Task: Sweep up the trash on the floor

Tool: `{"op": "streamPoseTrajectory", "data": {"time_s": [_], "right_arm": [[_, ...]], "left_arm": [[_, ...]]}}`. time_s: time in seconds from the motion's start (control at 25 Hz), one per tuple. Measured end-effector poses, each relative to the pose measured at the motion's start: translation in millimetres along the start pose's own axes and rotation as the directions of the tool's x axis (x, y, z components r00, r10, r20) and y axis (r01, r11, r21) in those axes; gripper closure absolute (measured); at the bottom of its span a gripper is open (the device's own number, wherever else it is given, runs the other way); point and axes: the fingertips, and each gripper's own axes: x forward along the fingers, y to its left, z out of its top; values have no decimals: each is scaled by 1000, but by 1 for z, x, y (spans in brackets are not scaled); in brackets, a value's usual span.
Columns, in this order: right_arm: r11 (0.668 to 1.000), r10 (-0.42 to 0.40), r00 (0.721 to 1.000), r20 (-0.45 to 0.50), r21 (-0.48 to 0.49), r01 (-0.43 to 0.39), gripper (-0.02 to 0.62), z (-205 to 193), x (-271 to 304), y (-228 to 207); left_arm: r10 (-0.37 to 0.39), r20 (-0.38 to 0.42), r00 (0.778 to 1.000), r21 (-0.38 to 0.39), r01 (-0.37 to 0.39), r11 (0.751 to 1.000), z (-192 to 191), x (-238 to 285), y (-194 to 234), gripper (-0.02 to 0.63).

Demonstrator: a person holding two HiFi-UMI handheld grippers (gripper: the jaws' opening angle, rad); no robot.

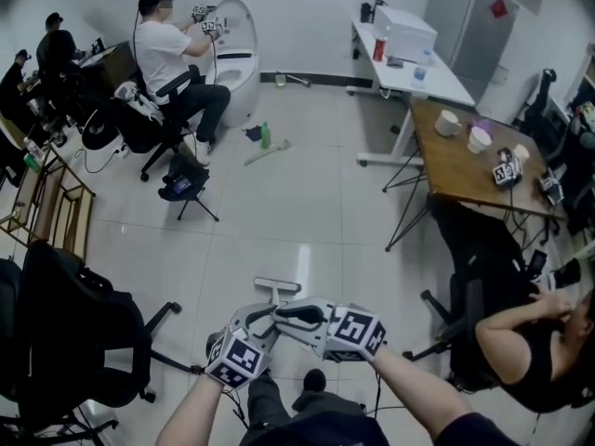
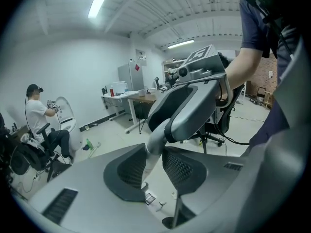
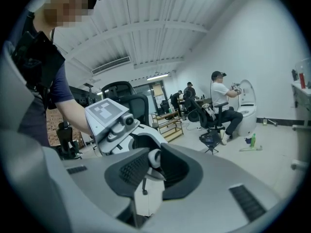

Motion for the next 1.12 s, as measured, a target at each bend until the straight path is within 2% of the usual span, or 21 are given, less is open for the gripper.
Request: {"op": "streamPoseTrajectory", "data": {"time_s": [0.28,0.44,0.64,0.88,1.12], "right_arm": [[998,15,1000,11,65,-16,508,-18,-4,36],[996,11,1000,19,93,-13,508,-21,0,58],[995,2,1000,5,102,-2,506,-27,12,84],[985,-3,1000,24,174,-1,503,-34,28,115],[982,24,1000,2,187,-24,502,-43,43,146]], "left_arm": [[1,-46,999,-3,-1,1000,-16,-17,-35,502],[-24,-39,999,-4,24,1000,-25,-34,-48,502],[-47,-48,998,38,49,998,-43,-54,-60,502],[-56,-38,998,21,57,998,-63,-81,-74,502],[-50,-55,997,42,52,998,-88,-104,-89,501]]}}
